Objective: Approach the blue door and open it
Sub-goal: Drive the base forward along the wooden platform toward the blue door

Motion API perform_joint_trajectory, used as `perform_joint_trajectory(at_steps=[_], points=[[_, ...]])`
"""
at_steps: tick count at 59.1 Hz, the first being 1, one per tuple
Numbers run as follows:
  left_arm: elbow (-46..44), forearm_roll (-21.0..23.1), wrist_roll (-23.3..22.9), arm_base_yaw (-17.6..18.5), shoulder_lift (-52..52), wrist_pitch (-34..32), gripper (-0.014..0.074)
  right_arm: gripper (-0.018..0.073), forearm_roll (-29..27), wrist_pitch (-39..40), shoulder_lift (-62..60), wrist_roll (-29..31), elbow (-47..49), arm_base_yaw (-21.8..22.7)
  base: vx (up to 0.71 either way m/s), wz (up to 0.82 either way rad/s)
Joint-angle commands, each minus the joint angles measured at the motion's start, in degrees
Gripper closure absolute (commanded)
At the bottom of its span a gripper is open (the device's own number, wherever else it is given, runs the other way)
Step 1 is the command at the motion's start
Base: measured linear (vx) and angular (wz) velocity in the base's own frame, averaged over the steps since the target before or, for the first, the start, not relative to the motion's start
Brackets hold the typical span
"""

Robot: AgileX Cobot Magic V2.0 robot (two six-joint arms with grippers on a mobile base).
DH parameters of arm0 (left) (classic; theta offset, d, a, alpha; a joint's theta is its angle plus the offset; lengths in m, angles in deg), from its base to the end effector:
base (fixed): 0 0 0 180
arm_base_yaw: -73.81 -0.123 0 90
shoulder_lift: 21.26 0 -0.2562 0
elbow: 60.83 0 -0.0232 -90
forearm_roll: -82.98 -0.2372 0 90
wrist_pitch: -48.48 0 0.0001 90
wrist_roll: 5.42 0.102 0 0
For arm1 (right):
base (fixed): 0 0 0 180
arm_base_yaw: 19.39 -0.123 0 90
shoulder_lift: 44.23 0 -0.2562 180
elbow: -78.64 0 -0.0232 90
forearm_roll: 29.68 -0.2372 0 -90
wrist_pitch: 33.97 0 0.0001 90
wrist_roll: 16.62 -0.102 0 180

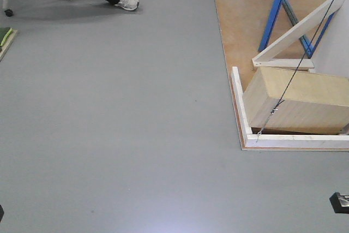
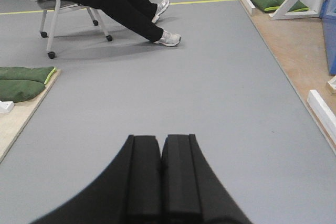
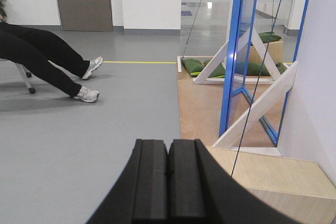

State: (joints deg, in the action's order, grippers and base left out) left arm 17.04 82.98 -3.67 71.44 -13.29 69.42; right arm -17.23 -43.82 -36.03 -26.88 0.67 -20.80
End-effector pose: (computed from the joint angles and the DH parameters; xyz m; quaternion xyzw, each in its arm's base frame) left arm 0.0787 0.0033 0.1693 -0.0043 0.8027 0.0214 0.5960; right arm 0.0830 -0.0017 0.1881 -0.0098 0.7418 -0.0172 0.6703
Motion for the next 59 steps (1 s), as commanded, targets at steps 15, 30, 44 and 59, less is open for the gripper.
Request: perform_joint_trajectory(at_steps=[15, 30, 44, 59], points=[[0.2, 0.0, -0.2, -0.1, -0.8, -4.4, 0.0526, 0.0554, 0.7, 4.2, -1.1, 0.2, -1.2, -0.2, 0.0, 0.0], [0.2, 0.0, -0.2, -0.1, -0.8, -4.4, 0.0526, 0.0554, 0.7, 4.4, -1.1, 0.2, -1.2, -0.2, 0.0, -0.01], [0.2, 0.0, -0.2, -0.1, -0.8, -4.4, 0.0526, 0.0554, 0.7, 4.4, -1.1, 0.2, -1.2, -0.2, 0.04, 0.0], [0.2, 0.0, -0.2, -0.1, -0.8, -4.4, 0.0526, 0.0554, 0.7, 4.4, -1.1, 0.2, -1.2, -0.2, 0.11, 0.08]])
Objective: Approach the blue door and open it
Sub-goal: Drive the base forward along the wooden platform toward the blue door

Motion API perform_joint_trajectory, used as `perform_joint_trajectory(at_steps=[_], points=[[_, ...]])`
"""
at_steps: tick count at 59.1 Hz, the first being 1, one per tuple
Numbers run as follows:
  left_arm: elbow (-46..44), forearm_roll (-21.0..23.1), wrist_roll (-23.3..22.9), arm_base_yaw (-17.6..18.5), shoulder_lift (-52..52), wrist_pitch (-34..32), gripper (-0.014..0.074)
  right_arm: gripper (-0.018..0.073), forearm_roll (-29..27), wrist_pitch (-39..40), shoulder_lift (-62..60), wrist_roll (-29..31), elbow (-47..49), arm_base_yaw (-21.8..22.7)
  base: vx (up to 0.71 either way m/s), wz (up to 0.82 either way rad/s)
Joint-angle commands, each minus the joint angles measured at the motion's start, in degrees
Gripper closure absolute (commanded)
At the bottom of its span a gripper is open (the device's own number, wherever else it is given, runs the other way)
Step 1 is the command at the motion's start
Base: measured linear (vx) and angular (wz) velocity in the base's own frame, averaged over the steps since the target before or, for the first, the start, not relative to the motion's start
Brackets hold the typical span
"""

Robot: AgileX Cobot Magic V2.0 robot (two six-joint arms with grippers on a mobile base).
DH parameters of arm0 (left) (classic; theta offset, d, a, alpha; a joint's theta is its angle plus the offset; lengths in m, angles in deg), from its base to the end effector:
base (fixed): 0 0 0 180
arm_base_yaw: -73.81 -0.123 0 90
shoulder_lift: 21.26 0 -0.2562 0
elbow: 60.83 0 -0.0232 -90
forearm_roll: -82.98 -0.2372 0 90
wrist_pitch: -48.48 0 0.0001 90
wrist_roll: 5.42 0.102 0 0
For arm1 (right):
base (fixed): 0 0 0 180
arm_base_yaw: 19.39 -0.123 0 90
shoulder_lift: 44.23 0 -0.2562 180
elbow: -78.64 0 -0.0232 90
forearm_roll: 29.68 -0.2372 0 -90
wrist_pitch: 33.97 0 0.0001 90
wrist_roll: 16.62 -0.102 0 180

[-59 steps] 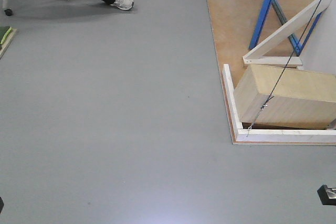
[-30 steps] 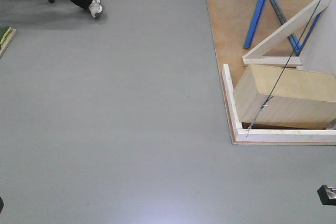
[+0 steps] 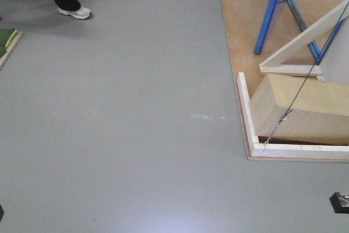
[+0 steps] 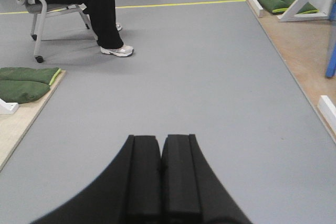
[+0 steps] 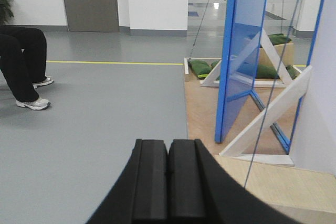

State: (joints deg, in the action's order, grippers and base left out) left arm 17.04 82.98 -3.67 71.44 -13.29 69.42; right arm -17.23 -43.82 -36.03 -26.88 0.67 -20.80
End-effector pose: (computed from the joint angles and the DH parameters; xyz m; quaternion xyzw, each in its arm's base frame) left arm 0.0787 0.0033 0.1693 -0.0043 0.8027 0.0214 0.5960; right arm 0.0830 -0.0017 0.1881 -0.0098 0.7418 -0.0172 0.6703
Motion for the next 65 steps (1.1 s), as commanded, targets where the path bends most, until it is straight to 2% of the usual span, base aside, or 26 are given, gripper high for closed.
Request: perform_joint_trajectory(at_steps=[1, 65], points=[[0.2, 0.0, -0.2, -0.1, -0.8, -4.4, 0.0526, 0.0554, 0.7, 4.4, -1.1, 0.2, -1.2, -0.2, 0.15, 0.14], [0.2, 0.0, -0.2, -0.1, -0.8, -4.4, 0.0526, 0.0554, 0.7, 4.3, -1.1, 0.2, -1.2, -0.2, 0.2, 0.09]])
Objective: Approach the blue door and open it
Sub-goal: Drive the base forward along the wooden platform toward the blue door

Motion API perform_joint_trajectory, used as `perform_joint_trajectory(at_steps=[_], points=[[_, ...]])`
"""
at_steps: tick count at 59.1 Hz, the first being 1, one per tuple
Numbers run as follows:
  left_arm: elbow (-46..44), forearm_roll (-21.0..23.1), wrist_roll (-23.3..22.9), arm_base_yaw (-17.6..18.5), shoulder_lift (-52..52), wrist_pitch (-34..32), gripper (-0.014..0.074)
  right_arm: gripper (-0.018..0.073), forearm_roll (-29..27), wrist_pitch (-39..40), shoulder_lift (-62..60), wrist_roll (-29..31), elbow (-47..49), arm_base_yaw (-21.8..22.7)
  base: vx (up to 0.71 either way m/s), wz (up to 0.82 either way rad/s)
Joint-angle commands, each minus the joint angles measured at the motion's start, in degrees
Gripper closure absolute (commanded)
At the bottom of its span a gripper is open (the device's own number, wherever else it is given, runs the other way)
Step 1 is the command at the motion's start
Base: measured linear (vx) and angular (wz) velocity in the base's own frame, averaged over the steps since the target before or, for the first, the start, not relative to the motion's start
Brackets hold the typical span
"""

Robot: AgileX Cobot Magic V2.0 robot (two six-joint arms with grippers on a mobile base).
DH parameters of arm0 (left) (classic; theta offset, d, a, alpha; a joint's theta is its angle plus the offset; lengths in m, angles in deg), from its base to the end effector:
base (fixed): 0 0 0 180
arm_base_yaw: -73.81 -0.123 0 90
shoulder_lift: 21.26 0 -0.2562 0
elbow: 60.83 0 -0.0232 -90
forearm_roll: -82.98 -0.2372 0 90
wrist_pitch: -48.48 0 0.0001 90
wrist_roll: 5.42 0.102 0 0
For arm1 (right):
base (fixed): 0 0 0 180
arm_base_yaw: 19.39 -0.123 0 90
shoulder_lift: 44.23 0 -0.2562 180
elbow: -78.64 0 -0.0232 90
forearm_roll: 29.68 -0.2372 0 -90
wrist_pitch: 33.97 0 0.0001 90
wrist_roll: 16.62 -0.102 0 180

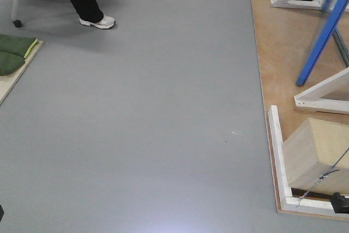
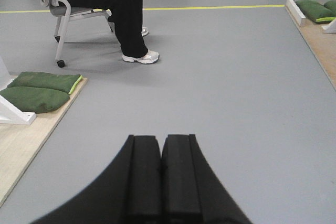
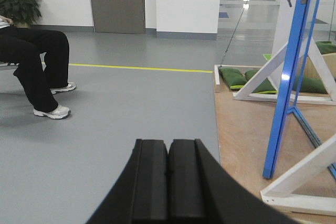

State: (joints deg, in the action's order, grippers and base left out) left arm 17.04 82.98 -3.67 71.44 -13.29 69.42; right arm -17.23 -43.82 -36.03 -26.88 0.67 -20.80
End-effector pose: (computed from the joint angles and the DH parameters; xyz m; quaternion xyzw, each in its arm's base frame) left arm 0.0787 0.0033 0.1693 -0.0043 0.8027 0.0214 0.5960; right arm 0.0830 -0.0017 0.1881 -0.0098 0.7418 -0.0172 0.6703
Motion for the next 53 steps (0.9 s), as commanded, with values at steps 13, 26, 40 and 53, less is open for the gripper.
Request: perform_joint_trajectory(at_steps=[13, 26, 40, 53], points=[[0.2, 0.0, -0.2, -0.1, -0.8, -4.4, 0.0526, 0.0554, 0.7, 4.3, -1.1, 0.2, -1.2, -0.2, 0.3, -0.01], [0.2, 0.0, -0.2, -0.1, -0.8, -4.4, 0.0526, 0.0554, 0.7, 4.3, -1.1, 0.2, -1.2, -0.2, 0.32, -0.14], [0.2, 0.0, -0.2, -0.1, -0.8, -4.5, 0.0526, 0.0554, 0.7, 4.3, -1.1, 0.2, -1.2, -0.2, 0.34, -0.15], [0.2, 0.0, -0.2, -0.1, -0.8, -4.4, 0.0526, 0.0554, 0.7, 4.3, -1.1, 0.2, -1.2, -0.2, 0.37, -0.09]])
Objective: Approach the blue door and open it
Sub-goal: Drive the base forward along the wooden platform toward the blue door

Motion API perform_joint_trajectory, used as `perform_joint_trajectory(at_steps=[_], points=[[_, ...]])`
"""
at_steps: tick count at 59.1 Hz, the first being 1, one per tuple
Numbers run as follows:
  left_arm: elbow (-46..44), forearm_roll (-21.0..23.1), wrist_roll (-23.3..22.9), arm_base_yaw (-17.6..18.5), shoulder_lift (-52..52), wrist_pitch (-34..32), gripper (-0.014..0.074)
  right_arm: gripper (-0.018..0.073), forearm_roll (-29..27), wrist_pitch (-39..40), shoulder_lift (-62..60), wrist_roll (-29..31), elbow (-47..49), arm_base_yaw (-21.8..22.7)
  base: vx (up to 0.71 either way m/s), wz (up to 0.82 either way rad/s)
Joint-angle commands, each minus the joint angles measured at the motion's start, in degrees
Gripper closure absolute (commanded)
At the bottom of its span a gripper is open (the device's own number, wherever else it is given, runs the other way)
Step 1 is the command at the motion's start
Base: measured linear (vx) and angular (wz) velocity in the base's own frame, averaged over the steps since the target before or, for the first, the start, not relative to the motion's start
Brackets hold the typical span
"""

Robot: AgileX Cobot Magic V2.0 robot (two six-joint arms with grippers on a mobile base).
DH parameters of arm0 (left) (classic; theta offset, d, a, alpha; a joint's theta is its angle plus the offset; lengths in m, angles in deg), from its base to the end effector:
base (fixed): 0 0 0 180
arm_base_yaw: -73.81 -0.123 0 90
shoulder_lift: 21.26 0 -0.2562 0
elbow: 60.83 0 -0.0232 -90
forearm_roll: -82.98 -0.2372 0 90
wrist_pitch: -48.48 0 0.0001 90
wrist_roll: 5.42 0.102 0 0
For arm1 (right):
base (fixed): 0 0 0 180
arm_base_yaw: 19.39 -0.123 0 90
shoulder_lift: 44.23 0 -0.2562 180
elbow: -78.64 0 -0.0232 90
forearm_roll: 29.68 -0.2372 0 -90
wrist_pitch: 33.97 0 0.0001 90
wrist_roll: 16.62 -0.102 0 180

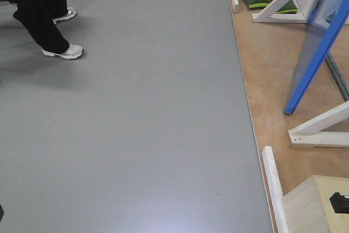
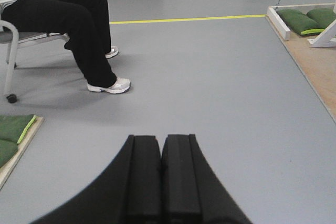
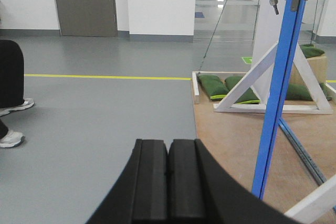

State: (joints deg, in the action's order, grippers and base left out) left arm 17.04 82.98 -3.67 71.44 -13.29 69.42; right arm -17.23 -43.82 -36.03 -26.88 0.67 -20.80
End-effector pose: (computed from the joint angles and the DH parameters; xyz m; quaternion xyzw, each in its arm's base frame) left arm 0.0787 0.0033 0.1693 -0.0043 0.8027 0.0214 0.5960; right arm 0.0830 -0.0017 0.1881 -0.0098 0.7418 -0.0172 0.6703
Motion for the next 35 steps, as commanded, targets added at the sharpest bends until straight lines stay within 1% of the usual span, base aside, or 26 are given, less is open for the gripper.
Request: perform_joint_trajectory(at_steps=[1, 35], points=[[0.2, 0.0, -0.2, -0.1, -0.8, -4.4, 0.0526, 0.0554, 0.7, 4.3, -1.1, 0.2, -1.2, -0.2, 0.39, -0.1], [0.2, 0.0, -0.2, -0.1, -0.8, -4.4, 0.0526, 0.0554, 0.7, 4.4, -1.1, 0.2, -1.2, -0.2, 0.41, -0.08]])
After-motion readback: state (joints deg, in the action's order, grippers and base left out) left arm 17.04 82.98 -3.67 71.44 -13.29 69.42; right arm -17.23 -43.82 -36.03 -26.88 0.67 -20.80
